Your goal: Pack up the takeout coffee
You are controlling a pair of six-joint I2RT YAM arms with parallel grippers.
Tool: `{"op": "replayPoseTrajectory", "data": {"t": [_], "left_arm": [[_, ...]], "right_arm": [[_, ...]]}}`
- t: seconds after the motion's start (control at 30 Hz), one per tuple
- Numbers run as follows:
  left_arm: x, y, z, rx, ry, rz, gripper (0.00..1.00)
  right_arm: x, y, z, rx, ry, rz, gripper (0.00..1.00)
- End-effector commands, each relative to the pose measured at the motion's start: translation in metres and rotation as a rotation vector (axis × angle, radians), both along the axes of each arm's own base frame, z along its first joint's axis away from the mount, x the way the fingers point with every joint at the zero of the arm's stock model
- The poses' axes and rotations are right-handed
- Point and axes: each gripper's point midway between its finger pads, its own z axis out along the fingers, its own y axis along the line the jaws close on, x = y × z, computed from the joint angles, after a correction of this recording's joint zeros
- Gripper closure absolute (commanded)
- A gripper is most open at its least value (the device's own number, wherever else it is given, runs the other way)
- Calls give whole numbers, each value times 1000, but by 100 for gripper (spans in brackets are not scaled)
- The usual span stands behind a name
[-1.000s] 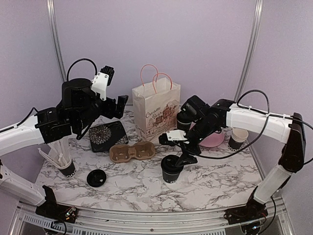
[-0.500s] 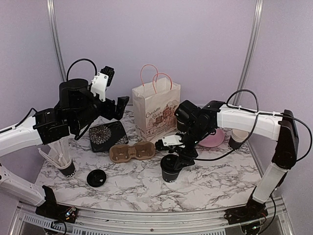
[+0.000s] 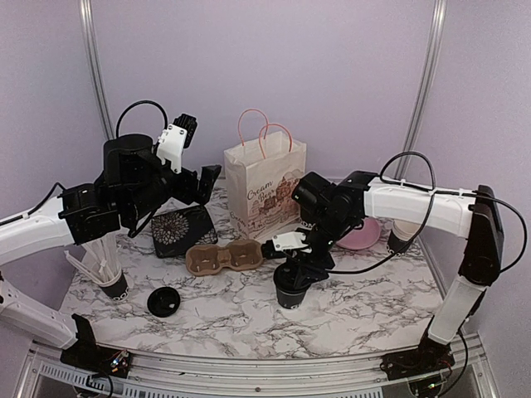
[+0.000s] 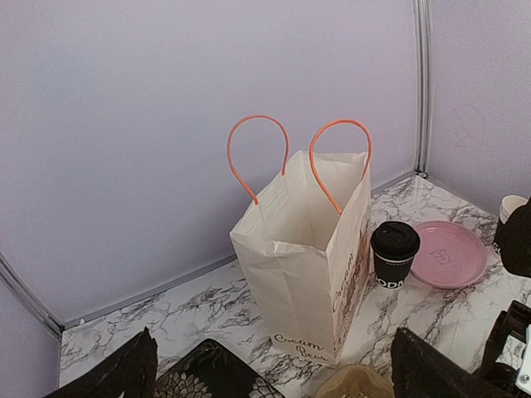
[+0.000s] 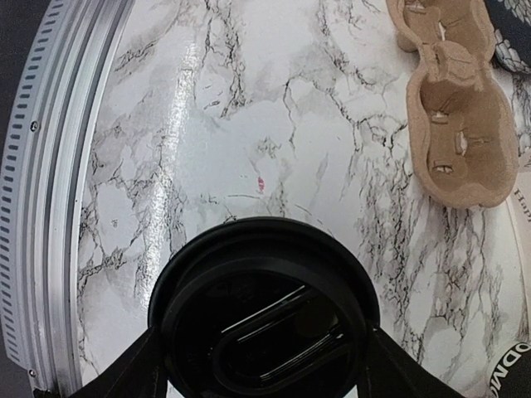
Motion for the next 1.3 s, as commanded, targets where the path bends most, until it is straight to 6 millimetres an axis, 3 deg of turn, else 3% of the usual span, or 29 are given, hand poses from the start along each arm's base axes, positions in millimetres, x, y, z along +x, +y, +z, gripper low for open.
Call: {"op": "replayPoseTrajectory", "data": {"t": [0.0, 0.13, 0.33, 0.5, 0.9, 1.1, 1.13, 1.2, 1.27], "left_arm": [[2, 0, 1, -3, -8, -1, 1], [1, -1, 1, -1, -7, -5, 1], [1, -2, 1, -2, -4, -11, 1], [1, -4, -2, 0, 4, -16, 1], [0, -4, 0, -6, 7, -21, 1], [0, -5, 2, -9, 4, -29, 1], [0, -6, 2, -7, 4, -30, 1], [-1, -6, -4, 17, 22, -32, 1], [-1, -7, -5, 21, 28, -39, 1]], "right_arm": [[4, -3, 16, -7, -32, -29, 31], [19, -21, 29, 21, -37, -109, 32], [77, -67, 42, 52, -48, -336, 32], [111, -88, 45, 60, -76, -477, 32], [164, -82, 28, 37, -89, -628, 31], [178, -83, 19, 20, -73, -678, 29], [179, -82, 18, 21, -67, -682, 27], [179, -81, 19, 28, -56, -687, 5], [179, -79, 25, 47, -50, -691, 1]]}}
